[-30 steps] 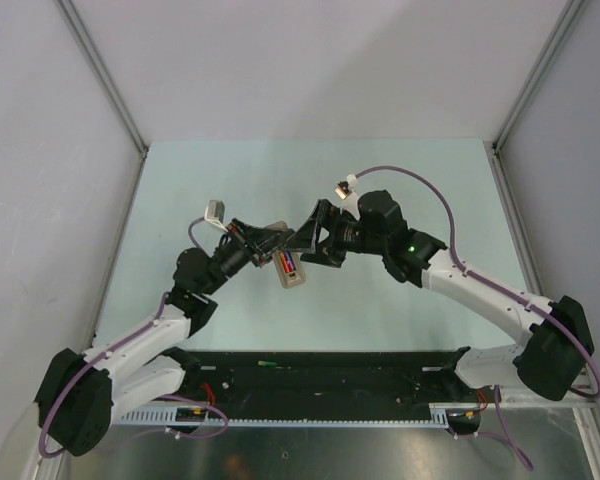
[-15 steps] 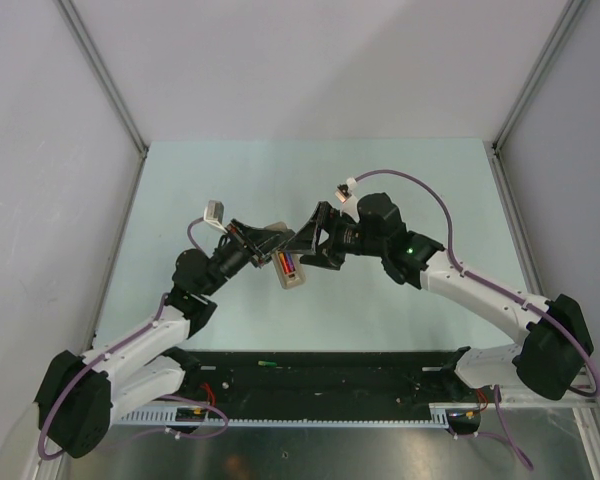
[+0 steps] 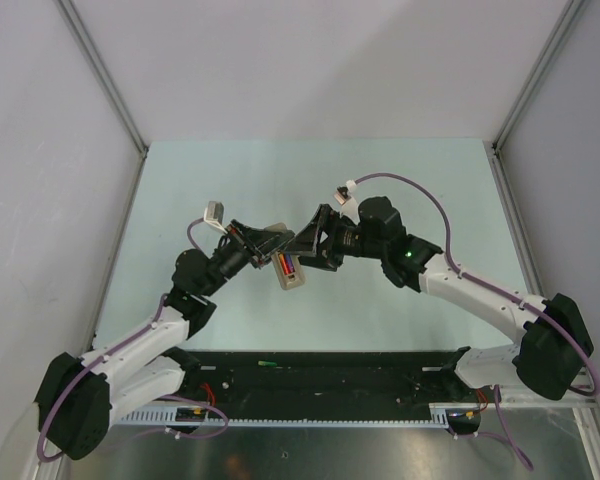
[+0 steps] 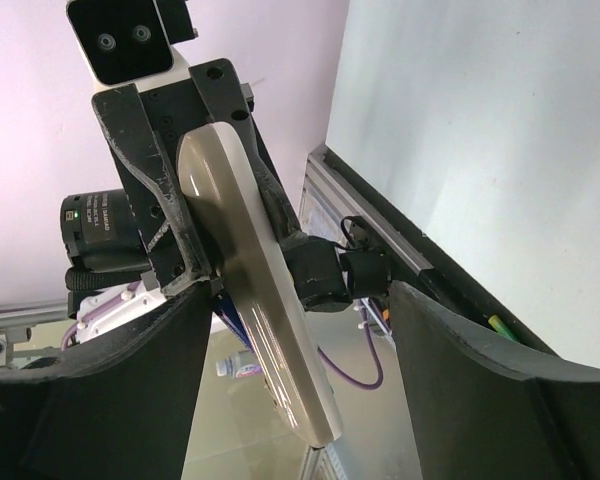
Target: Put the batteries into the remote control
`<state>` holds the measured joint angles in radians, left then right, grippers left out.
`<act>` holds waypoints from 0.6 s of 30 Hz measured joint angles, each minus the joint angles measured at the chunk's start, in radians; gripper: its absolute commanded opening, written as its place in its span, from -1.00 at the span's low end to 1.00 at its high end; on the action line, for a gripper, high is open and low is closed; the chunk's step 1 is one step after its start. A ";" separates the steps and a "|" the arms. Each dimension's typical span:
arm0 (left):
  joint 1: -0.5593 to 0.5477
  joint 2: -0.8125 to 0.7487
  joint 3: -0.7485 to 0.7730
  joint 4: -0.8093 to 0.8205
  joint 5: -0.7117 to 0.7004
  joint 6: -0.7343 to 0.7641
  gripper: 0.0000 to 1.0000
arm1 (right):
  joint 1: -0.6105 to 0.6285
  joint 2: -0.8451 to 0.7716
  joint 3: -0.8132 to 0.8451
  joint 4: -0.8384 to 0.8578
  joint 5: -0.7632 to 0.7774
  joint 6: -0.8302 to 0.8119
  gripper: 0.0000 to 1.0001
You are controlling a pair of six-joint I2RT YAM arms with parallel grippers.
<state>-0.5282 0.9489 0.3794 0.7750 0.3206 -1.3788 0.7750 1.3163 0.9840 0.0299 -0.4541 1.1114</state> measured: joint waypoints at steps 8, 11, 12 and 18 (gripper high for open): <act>0.000 0.000 0.000 -0.004 0.000 0.000 -1.00 | 0.005 0.000 -0.015 0.037 -0.003 0.017 0.34; 0.000 0.000 0.000 -0.007 0.000 0.000 -1.00 | 0.012 0.000 -0.022 0.051 -0.003 0.022 0.32; 0.000 0.000 0.000 -0.007 0.000 -0.001 -1.00 | 0.016 0.000 -0.024 0.055 -0.003 0.022 0.32; 0.000 0.000 0.002 -0.010 0.000 0.000 -1.00 | 0.023 0.000 -0.038 0.080 0.001 0.034 0.30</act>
<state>-0.5282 0.9485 0.3817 0.7654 0.3210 -1.3792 0.7975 1.3159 0.9463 0.1104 -0.4534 1.1454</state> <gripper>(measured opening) 0.313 0.659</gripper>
